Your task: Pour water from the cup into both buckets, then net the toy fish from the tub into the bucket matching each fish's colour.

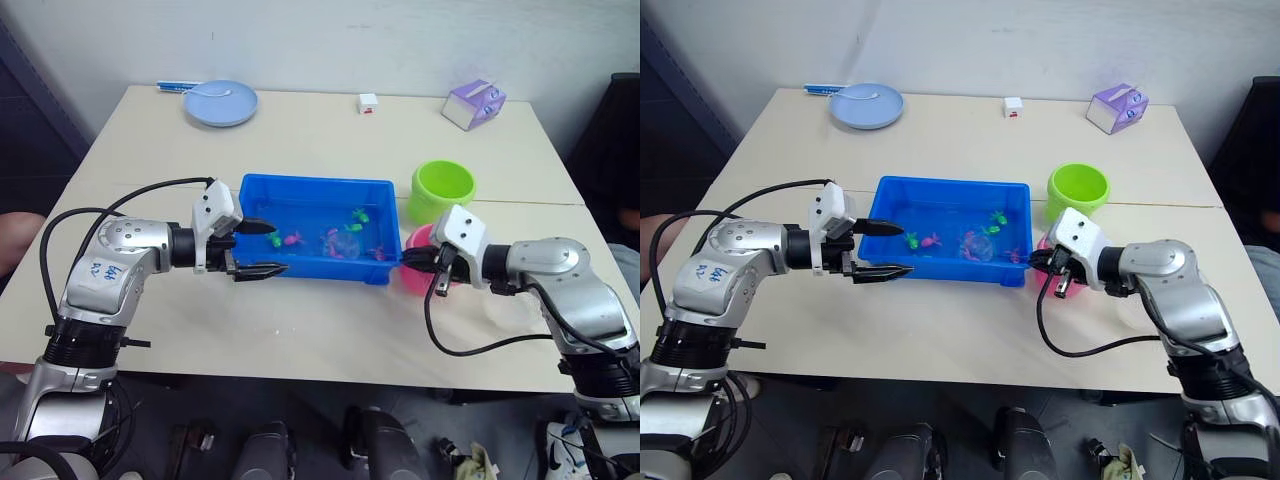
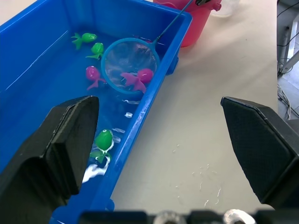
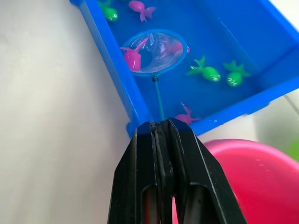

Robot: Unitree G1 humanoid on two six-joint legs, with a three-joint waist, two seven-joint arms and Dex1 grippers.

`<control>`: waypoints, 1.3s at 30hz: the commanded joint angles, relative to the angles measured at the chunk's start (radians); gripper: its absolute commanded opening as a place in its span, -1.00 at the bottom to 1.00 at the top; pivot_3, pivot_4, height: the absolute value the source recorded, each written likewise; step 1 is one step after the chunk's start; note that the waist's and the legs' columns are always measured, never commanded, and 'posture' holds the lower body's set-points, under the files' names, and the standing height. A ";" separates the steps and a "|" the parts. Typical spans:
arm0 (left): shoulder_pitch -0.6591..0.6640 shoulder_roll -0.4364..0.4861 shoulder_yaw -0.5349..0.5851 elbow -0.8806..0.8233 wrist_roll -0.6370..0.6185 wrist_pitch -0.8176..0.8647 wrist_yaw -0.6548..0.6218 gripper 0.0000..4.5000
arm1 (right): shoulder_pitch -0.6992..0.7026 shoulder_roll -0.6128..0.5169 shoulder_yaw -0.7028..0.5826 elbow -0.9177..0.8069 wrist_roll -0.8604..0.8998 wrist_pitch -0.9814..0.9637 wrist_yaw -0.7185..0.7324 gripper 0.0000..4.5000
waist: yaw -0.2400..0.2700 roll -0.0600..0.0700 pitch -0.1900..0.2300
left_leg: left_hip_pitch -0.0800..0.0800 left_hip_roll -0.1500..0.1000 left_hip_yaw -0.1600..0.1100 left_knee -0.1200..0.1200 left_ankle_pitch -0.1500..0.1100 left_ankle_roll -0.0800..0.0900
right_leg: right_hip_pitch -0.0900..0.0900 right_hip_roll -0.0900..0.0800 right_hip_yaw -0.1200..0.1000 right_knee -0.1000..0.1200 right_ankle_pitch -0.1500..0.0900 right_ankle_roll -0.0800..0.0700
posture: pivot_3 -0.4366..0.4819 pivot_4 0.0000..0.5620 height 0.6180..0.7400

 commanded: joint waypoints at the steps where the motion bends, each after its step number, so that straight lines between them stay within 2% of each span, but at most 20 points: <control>1: -0.005 0.003 0.034 -0.012 -0.010 -0.007 0.004 1.00 | 0.004 0.011 -0.071 -0.043 0.069 0.053 -0.030 -0.65 | 0.000 0.000 0.000 | 0.000 0.000 0.000 0.000 0.000 0.000 | 0.000 0.000 0.000 0.000 0.000 0.000 | -0.05 -0.47 0.99; 8: -0.062 -0.057 0.036 -0.008 -0.087 0.055 -0.023 1.00 | 0.064 -0.004 -0.243 -0.236 0.231 0.241 -0.111 -0.65 | 0.009 0.000 0.000 | 0.000 0.000 0.000 0.000 0.000 0.000 | 0.000 0.000 0.000 0.000 0.000 0.000 | -0.05 -0.47 0.99; 17: -0.165 -0.230 -0.059 0.118 -0.064 -0.022 -0.079 1.00 | 0.354 -0.008 -0.644 -0.584 0.345 0.419 -0.286 -0.65 | 0.024 0.000 0.000 | 0.000 -0.002 0.000 0.000 0.000 0.000 | 0.000 0.003 0.001 0.001 0.000 0.001 | -0.05 -0.47 0.99; 22: -0.232 -0.288 -0.096 0.230 -0.033 -0.093 -0.134 1.00 | 0.510 -0.029 -0.830 -0.681 0.341 0.419 -0.312 -0.65 | 0.021 0.001 -0.001 | 0.001 -0.002 0.002 0.000 0.000 0.000 | 0.000 0.005 0.003 0.001 0.000 0.001 | -0.05 -0.47 0.99; 25: -0.272 -0.317 -0.102 0.301 -0.015 -0.136 -0.161 1.00 | 0.602 -0.079 -0.859 -0.707 0.265 0.336 -0.306 -0.65 | 0.022 0.002 -0.001 | 0.002 -0.002 0.004 -0.001 0.000 0.000 | 0.000 0.005 0.004 0.002 0.000 0.001 | -0.05 -0.47 0.99; 28: -0.298 -0.335 -0.104 0.347 -0.001 -0.165 -0.176 1.00 | 0.713 -0.168 -0.812 -0.704 0.105 0.151 -0.278 -0.65 | 0.022 0.002 -0.001 | 0.003 -0.002 0.005 -0.001 0.000 0.000 | 0.000 0.005 0.005 0.002 0.000 0.001 | -0.05 -0.47 0.99; 33: -0.309 -0.350 -0.102 0.373 0.013 -0.189 -0.190 1.00 | 0.872 -0.328 -0.734 -0.593 -0.296 -0.381 -0.257 -0.65 | 0.023 0.001 -0.001 | 0.003 -0.002 0.006 -0.002 0.000 0.000 | 0.000 0.005 0.005 0.001 0.000 0.001 | -0.05 -0.47 0.99; 36: -0.318 -0.353 -0.094 0.383 0.020 -0.199 -0.189 1.00 | 0.897 -0.384 -0.745 -0.489 -0.491 -0.693 -0.306 -0.65 | 0.023 0.001 -0.001 | 0.003 -0.002 0.006 -0.001 0.000 0.000 | 0.000 0.005 0.006 0.001 0.001 0.001 | -0.05 -0.47 0.99; 39: -0.323 -0.354 -0.090 0.391 0.025 -0.207 -0.190 1.00 | 0.874 -0.395 -0.774 -0.405 -0.570 -0.823 -0.324 -0.65 | 0.022 0.001 -0.001 | 0.003 -0.002 0.006 -0.001 0.000 0.000 | 0.000 0.005 0.005 0.001 0.001 0.001 | -0.05 -0.47 0.99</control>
